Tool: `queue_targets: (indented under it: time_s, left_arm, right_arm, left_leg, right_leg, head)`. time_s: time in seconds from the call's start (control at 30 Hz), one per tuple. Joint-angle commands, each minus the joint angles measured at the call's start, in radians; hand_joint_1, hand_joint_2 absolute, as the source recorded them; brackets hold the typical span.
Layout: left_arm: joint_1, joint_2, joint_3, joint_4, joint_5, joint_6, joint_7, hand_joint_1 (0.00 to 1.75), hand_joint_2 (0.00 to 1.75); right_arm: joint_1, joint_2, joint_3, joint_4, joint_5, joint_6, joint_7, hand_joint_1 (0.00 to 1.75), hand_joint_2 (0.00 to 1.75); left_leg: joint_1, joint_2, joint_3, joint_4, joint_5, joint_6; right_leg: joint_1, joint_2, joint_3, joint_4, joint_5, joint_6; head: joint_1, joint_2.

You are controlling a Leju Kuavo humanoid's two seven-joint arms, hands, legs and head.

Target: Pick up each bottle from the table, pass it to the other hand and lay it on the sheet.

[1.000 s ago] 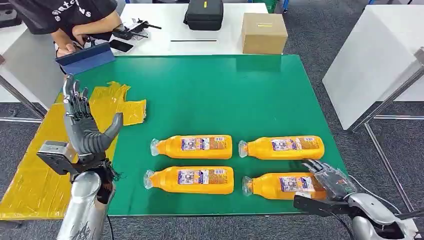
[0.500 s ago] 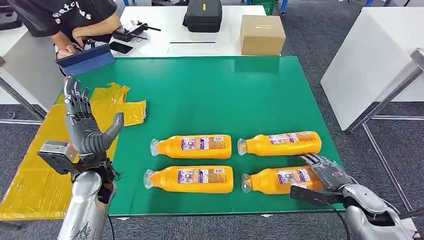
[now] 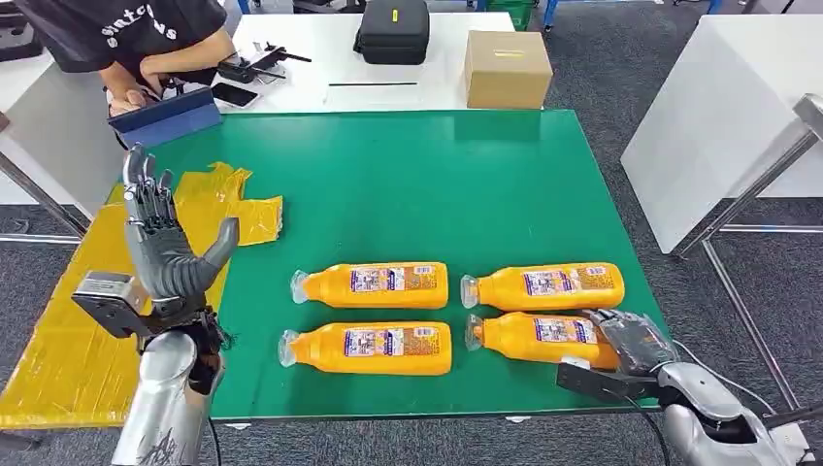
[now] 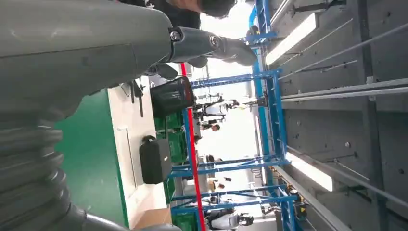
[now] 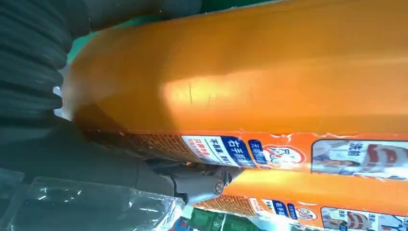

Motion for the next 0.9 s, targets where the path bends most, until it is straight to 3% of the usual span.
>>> queue_targets:
  time_s: [0.03,0.27,0.4,0.9]
  left_arm:
    - [-0.032,0.004,0.025,0.06,0.005,-0.004,0.004,0.0,1.75]
    - [-0.029,0.007,0.024,0.058,0.006,-0.002,0.002,0.0,1.75]
    - [-0.012,0.01,0.029,0.038,0.006,0.003,0.003,0.0,1.75]
    - [-0.017,-0.006,0.044,0.033,-0.008,0.001,0.011,0.0,1.75]
  right_arm:
    - [0.03,0.038,0.028,0.058,0.002,-0.008,0.001,1.71,1.75]
    - [0.055,0.039,0.015,0.03,0.002,-0.01,0.002,1.73,1.75]
    - [0.014,0.056,0.015,0.052,0.003,-0.028,-0.019,1.71,1.75]
    - [0.027,0.214,-0.134,-0.086,-0.134,-0.087,-0.144,1.75,1.75]
  left_leg:
    - [0.001,-0.001,0.002,-0.001,0.0,-0.002]
    - [0.001,-0.003,0.002,-0.001,0.0,-0.004]
    - [0.001,-0.003,0.003,-0.002,-0.001,-0.006]
    - [0.002,0.0,-0.002,0.0,-0.002,-0.004]
  right_leg:
    - [0.001,-0.002,0.003,-0.002,0.0,-0.001]
    - [0.002,-0.004,0.003,-0.002,-0.001,-0.001]
    - [0.001,-0.005,0.003,-0.002,-0.002,-0.002]
    - [0.001,0.0,-0.002,0.0,-0.001,-0.002]
  head:
    - [0.0,0.0]
    - [0.0,0.0]
    - [0.0,0.0]
    - [0.0,0.0]
